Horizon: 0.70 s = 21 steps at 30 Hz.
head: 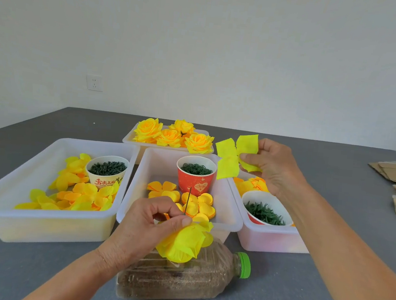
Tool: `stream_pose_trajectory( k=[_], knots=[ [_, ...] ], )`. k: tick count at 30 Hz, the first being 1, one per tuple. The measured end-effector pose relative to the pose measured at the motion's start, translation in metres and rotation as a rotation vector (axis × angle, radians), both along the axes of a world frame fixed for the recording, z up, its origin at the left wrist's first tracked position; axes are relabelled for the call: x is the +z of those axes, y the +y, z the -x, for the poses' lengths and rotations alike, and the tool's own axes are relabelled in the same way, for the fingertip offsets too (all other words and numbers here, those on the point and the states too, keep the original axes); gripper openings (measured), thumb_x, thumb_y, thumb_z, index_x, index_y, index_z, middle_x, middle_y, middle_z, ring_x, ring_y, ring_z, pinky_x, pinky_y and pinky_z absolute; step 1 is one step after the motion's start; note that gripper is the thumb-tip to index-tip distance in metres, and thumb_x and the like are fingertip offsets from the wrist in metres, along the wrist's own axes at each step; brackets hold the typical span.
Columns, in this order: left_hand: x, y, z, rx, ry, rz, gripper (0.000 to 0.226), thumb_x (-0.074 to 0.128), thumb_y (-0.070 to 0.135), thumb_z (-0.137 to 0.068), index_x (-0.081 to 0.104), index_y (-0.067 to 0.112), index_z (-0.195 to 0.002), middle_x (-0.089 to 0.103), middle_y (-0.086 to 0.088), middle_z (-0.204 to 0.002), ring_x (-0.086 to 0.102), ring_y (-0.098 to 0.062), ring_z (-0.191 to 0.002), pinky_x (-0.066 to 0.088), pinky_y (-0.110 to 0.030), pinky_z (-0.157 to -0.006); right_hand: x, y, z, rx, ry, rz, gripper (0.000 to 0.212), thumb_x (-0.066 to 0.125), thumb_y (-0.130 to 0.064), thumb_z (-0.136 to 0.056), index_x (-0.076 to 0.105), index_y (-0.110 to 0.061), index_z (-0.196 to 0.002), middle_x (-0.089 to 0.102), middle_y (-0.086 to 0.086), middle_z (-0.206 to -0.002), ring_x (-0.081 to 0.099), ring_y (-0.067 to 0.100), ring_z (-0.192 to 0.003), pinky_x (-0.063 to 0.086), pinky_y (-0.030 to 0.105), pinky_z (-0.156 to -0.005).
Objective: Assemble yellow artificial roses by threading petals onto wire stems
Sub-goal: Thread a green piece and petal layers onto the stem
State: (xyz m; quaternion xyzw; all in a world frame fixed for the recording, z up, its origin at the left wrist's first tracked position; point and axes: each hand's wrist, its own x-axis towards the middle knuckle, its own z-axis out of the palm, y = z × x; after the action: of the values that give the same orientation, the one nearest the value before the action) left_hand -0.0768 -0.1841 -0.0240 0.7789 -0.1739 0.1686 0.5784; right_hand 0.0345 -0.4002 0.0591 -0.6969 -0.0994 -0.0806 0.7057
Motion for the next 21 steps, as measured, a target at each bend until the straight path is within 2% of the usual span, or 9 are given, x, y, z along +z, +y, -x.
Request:
stream_pose_trajectory(
  k=[6, 12, 17, 21],
  knots=[
    [0.0, 0.001, 0.0, -0.002, -0.011, -0.015, 0.011, 0.07, 0.033, -0.069, 0.068, 0.028, -0.059, 0.062, 0.005, -0.064, 0.054, -0.004, -0.063, 0.044, -0.02, -0.063, -0.001, 0.017, 0.027, 0.105, -0.205, 0.092, 0.028, 0.068, 0.014, -0.072, 0.065, -0.012, -0.081, 0.07, -0.01, -0.062, 0.064, 0.002, -0.055, 0.048, 0.016, -0.047],
    [-0.001, 0.002, -0.001, -0.009, 0.001, -0.024, 0.01, 0.07, 0.032, -0.071, 0.069, 0.028, -0.063, 0.063, 0.006, -0.066, 0.054, -0.004, -0.065, 0.044, -0.02, -0.064, -0.007, 0.028, 0.041, 0.17, -0.238, 0.069, 0.024, 0.068, 0.012, -0.073, 0.065, -0.012, -0.077, 0.067, -0.007, -0.061, 0.062, 0.006, -0.059, 0.054, 0.024, -0.059],
    [-0.001, 0.002, -0.001, -0.014, 0.004, -0.026, 0.009, 0.069, 0.036, -0.071, 0.069, 0.032, -0.063, 0.064, 0.01, -0.066, 0.054, -0.002, -0.065, 0.042, -0.016, -0.063, -0.014, 0.043, 0.057, 0.164, -0.278, 0.07, 0.023, 0.068, 0.009, -0.075, 0.065, -0.014, -0.073, 0.066, -0.012, -0.058, 0.059, -0.001, -0.057, 0.049, 0.014, -0.057],
    [-0.001, 0.001, 0.0, -0.022, 0.011, -0.004, 0.009, 0.069, 0.037, -0.07, 0.069, 0.033, -0.062, 0.064, 0.011, -0.066, 0.054, -0.001, -0.065, 0.042, -0.016, -0.062, -0.019, 0.056, 0.071, 0.166, -0.334, 0.104, 0.027, 0.07, 0.012, -0.073, 0.064, -0.015, -0.073, 0.068, -0.013, -0.064, 0.062, -0.007, -0.062, 0.047, 0.009, -0.06]
  ],
)
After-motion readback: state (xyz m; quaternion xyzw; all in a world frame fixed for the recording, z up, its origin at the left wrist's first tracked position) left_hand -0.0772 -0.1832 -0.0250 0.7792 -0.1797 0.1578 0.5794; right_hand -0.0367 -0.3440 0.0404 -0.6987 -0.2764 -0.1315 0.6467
